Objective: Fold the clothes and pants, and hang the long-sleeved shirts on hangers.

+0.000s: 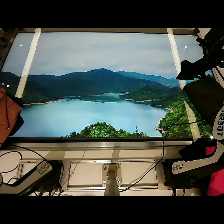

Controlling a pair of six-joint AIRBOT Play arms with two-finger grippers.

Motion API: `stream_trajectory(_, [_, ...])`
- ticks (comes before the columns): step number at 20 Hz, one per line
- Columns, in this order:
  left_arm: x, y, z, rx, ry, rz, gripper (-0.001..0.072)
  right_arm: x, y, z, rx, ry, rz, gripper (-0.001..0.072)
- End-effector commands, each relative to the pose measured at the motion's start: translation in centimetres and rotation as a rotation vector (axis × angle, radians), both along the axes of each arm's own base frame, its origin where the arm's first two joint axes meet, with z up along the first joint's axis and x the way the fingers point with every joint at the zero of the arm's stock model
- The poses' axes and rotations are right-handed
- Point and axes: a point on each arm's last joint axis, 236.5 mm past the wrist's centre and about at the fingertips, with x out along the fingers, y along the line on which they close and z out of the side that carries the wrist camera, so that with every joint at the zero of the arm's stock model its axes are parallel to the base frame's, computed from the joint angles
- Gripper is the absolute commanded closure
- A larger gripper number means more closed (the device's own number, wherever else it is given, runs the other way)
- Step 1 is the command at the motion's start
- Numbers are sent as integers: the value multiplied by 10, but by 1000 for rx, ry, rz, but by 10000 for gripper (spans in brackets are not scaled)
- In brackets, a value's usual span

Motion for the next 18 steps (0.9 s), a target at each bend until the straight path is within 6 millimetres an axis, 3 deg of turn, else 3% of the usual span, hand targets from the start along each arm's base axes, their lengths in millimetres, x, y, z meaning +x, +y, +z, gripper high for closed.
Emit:
stream_trajectory(1, [1, -1, -1, -5, -2, -1, 697, 0, 0, 0, 0, -1, -1, 696])
stream_trajectory(5, [-24, 33, -13, 97, 144, 45, 698, 0, 0, 0, 0, -1, -1, 696])
stream_trajectory(8, [-24, 50, -31, 115, 210, 50, 695, 0, 0, 0, 0, -1, -1, 695])
stream_trajectory(9, [-22, 54, -38, 114, 226, 48, 662, 0, 0, 0, 0, -1, -1, 696])
stream_trajectory(11, [-22, 65, -52, 121, 275, 48, 329, 0, 0, 0, 0, -1, -1, 696])
stream_trajectory(12, [-19, 69, -60, 120, 285, 44, 255, 0, 0, 0, -1, -2, -1, 695])
stream_trajectory(14, [-16, 70, -77, 91, 315, 35, 241, 3, -1, 1, -2, -14, -6, 695])
stream_trajectory(16, [-14, 72, -96, 61, 352, 29, 136, 7, -2, 1, -5, -29, -12, 695])
stream_trajectory(18, [-14, 72, -114, 33, 385, 23, 110, 13, -2, 3, -4, -54, -25, 695])
